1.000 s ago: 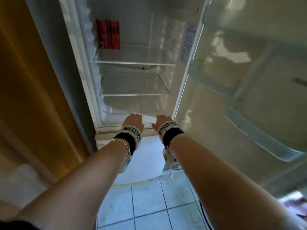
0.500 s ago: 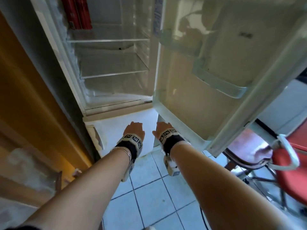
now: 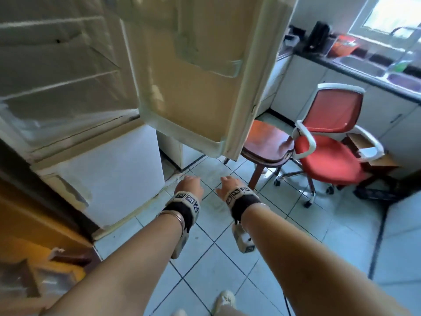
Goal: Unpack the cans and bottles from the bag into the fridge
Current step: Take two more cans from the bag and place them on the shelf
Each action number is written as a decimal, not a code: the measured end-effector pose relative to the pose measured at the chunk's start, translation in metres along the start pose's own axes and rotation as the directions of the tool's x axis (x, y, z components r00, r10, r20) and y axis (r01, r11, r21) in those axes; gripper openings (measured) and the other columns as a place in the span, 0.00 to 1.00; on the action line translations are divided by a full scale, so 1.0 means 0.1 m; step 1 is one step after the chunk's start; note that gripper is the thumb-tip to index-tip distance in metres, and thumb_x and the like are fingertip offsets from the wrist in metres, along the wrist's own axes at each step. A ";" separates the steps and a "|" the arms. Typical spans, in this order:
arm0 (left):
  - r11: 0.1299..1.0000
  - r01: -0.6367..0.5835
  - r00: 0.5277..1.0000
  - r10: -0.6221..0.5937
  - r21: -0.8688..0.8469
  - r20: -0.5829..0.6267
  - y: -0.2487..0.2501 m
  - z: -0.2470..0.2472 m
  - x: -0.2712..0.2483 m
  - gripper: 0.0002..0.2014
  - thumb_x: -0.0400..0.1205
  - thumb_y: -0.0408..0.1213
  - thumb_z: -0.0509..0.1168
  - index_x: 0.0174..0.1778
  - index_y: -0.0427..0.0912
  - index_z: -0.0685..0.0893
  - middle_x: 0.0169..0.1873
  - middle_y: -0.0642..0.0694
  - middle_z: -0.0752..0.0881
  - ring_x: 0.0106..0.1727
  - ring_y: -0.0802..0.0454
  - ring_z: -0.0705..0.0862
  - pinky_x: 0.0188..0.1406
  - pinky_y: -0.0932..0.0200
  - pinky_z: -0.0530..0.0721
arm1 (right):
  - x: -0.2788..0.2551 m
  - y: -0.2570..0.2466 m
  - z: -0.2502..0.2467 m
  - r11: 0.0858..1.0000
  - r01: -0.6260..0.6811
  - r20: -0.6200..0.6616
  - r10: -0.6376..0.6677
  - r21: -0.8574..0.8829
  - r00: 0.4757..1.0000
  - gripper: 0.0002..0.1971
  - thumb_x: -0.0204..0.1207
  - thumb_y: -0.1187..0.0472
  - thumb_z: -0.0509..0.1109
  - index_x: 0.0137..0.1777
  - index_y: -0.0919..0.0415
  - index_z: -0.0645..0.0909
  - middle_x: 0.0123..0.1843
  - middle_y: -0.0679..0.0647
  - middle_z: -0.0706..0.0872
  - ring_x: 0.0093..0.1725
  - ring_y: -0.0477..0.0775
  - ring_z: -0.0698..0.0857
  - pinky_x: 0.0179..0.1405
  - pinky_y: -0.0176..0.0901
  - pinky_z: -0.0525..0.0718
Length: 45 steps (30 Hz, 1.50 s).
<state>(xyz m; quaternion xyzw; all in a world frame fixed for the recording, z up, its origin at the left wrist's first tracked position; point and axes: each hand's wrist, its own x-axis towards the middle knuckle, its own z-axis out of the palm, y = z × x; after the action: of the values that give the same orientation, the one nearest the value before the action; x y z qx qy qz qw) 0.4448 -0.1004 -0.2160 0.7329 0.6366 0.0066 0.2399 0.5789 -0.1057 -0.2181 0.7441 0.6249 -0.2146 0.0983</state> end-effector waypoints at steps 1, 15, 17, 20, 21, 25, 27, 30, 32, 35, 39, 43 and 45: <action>1.000 -0.027 1.000 0.027 0.004 0.008 0.13 0.07 0.00 0.18 0.83 0.33 0.55 0.70 0.39 0.76 0.70 0.39 0.77 0.72 0.43 0.74 0.69 0.52 0.73 | -0.04 0.15 0.01 1.000 -0.021 -0.002 0.021 0.020 1.000 0.22 0.81 0.51 0.60 0.72 0.59 0.72 0.71 0.57 0.76 0.71 0.63 0.74 0.69 0.58 0.76; 0.886 -0.454 0.874 0.422 0.096 0.241 3.36 1.18 -0.07 0.16 0.84 0.34 0.56 0.67 0.39 0.77 0.66 0.38 0.80 0.67 0.40 0.79 0.64 0.51 0.77 | -0.85 3.44 -0.21 0.865 -0.429 -0.025 0.450 0.261 0.893 0.25 0.82 0.49 0.60 0.74 0.61 0.71 0.74 0.61 0.75 0.72 0.63 0.74 0.71 0.57 0.75; 0.842 -0.528 0.830 0.485 0.109 0.274 3.83 1.36 -0.14 0.19 0.84 0.35 0.55 0.71 0.41 0.75 0.69 0.40 0.79 0.70 0.42 0.78 0.67 0.52 0.75 | -1.03 3.91 -0.22 0.831 -0.482 -0.026 0.508 0.279 0.861 0.23 0.81 0.49 0.60 0.72 0.61 0.73 0.71 0.61 0.78 0.70 0.63 0.77 0.68 0.54 0.77; 0.776 -0.619 0.766 0.564 0.120 0.310 4.49 1.61 -0.25 0.19 0.84 0.36 0.56 0.72 0.42 0.75 0.70 0.41 0.78 0.71 0.43 0.77 0.69 0.52 0.74 | -1.33 4.52 -0.20 0.752 -0.564 -0.024 0.607 0.342 0.794 0.21 0.80 0.49 0.63 0.68 0.59 0.77 0.65 0.60 0.83 0.64 0.63 0.81 0.62 0.51 0.81; 0.756 -0.644 0.744 0.584 0.116 0.326 4.69 1.69 -0.28 0.18 0.84 0.35 0.56 0.69 0.40 0.77 0.68 0.40 0.79 0.69 0.42 0.78 0.67 0.51 0.75 | -1.42 4.70 -0.19 0.715 -0.591 -0.015 0.642 0.374 0.766 0.21 0.79 0.49 0.64 0.67 0.58 0.77 0.65 0.60 0.83 0.64 0.63 0.82 0.63 0.51 0.81; 0.642 -0.762 0.626 0.692 0.090 0.360 5.52 2.01 -0.38 0.18 0.82 0.34 0.56 0.67 0.38 0.78 0.67 0.38 0.81 0.68 0.41 0.78 0.68 0.51 0.75 | -1.78 5.43 -0.19 0.586 -0.681 0.011 0.754 0.440 0.656 0.22 0.80 0.51 0.62 0.71 0.60 0.76 0.70 0.61 0.80 0.69 0.64 0.78 0.66 0.50 0.77; 0.581 -0.810 0.566 0.737 0.082 0.370 5.91 2.17 -0.42 0.20 0.82 0.35 0.57 0.71 0.41 0.75 0.70 0.40 0.79 0.70 0.42 0.77 0.70 0.52 0.74 | -1.94 5.78 -0.17 0.527 -0.707 0.016 0.796 0.471 0.605 0.22 0.80 0.51 0.61 0.71 0.61 0.74 0.70 0.61 0.78 0.70 0.64 0.77 0.66 0.50 0.77; 0.511 -0.858 0.487 0.777 0.052 0.399 6.50 2.41 -0.45 0.21 0.83 0.36 0.57 0.74 0.43 0.72 0.72 0.41 0.76 0.73 0.43 0.74 0.70 0.53 0.72 | -2.10 6.30 -0.15 0.424 -0.744 0.046 0.854 0.516 0.518 0.23 0.80 0.52 0.60 0.73 0.60 0.72 0.73 0.61 0.76 0.72 0.64 0.74 0.70 0.53 0.75; 0.467 -0.884 0.432 0.801 0.019 0.414 6.94 2.55 -0.44 0.21 0.83 0.36 0.57 0.74 0.43 0.72 0.72 0.40 0.76 0.73 0.42 0.74 0.71 0.53 0.72 | -2.18 6.65 -0.18 0.364 -0.766 0.065 0.883 0.530 0.464 0.23 0.81 0.52 0.60 0.73 0.61 0.72 0.73 0.61 0.75 0.72 0.64 0.74 0.71 0.52 0.75; 0.392 -0.919 0.341 0.838 -0.036 0.426 7.63 2.75 -0.41 0.22 0.83 0.35 0.57 0.74 0.44 0.72 0.73 0.41 0.75 0.74 0.43 0.73 0.71 0.53 0.71 | -2.25 7.19 -0.24 0.269 -0.786 0.068 0.928 0.557 0.366 0.21 0.80 0.52 0.60 0.69 0.62 0.74 0.71 0.63 0.77 0.70 0.64 0.77 0.67 0.51 0.76; 0.274 -0.957 0.201 0.867 -0.099 0.456 8.51 2.96 -0.43 0.22 0.83 0.34 0.56 0.76 0.44 0.70 0.74 0.41 0.74 0.74 0.43 0.73 0.72 0.54 0.71 | -2.37 7.81 -0.40 0.131 -0.801 0.111 0.965 0.584 0.239 0.22 0.81 0.52 0.58 0.72 0.61 0.73 0.72 0.62 0.76 0.71 0.64 0.76 0.68 0.51 0.74; 0.141 -0.982 0.070 0.893 -0.129 0.446 9.23 3.19 -0.54 0.20 0.84 0.33 0.55 0.73 0.42 0.74 0.71 0.40 0.77 0.72 0.42 0.75 0.69 0.54 0.72 | -2.55 8.36 -0.45 0.021 -0.787 0.124 0.984 0.617 0.124 0.23 0.80 0.51 0.60 0.72 0.62 0.72 0.72 0.62 0.75 0.71 0.64 0.75 0.68 0.52 0.75; 0.115 -0.981 0.028 0.881 -0.156 0.472 9.48 3.35 -0.62 0.19 0.83 0.34 0.56 0.70 0.41 0.76 0.69 0.38 0.79 0.70 0.40 0.77 0.67 0.54 0.74 | -2.67 8.58 -0.42 -0.040 -0.786 0.149 0.987 0.617 0.067 0.22 0.81 0.53 0.61 0.72 0.63 0.72 0.72 0.62 0.75 0.72 0.63 0.74 0.68 0.52 0.74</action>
<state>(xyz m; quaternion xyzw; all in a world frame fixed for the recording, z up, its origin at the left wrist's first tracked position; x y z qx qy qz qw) 1.4201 -0.3441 -0.1525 0.9648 -0.0853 -0.0774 0.2366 1.3879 -0.4965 -0.1676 0.9776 -0.1175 -0.1306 -0.1158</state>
